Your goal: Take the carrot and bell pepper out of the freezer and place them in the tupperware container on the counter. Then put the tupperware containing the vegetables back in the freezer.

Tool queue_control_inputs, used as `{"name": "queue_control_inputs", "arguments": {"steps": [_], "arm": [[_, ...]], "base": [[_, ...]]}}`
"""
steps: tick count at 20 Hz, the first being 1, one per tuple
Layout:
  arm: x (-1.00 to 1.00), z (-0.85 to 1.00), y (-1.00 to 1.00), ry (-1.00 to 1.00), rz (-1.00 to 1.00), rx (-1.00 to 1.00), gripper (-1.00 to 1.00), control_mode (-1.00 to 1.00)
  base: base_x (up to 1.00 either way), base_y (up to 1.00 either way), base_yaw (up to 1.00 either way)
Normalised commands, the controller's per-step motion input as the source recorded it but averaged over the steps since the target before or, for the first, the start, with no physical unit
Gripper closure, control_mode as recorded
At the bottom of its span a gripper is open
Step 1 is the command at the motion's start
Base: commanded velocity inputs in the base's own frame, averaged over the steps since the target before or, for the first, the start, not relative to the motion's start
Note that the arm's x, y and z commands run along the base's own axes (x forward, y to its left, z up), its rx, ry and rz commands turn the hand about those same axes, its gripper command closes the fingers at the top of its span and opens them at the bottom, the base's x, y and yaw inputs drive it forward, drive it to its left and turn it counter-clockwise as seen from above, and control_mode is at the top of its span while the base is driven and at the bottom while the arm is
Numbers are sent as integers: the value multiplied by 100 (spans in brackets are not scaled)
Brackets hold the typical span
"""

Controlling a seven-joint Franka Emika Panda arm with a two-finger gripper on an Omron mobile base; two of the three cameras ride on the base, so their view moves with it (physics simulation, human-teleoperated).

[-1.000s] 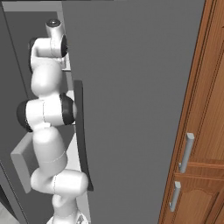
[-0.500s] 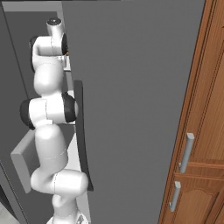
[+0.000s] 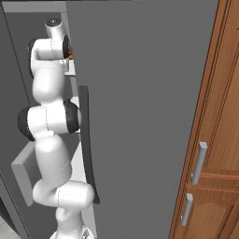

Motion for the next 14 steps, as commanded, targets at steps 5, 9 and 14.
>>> {"name": "queue_control_inputs", "arguments": {"steps": [5, 9, 14], "arm": [[-100, -1, -10, -4, -3, 2, -100, -100], [-100, 13, -26, 0, -3, 4, -100, -100], [-100, 3, -33, -1, 0, 3, -100, -100]], "base": [[0, 0, 0], [0, 0, 0], [0, 0, 0]]}}
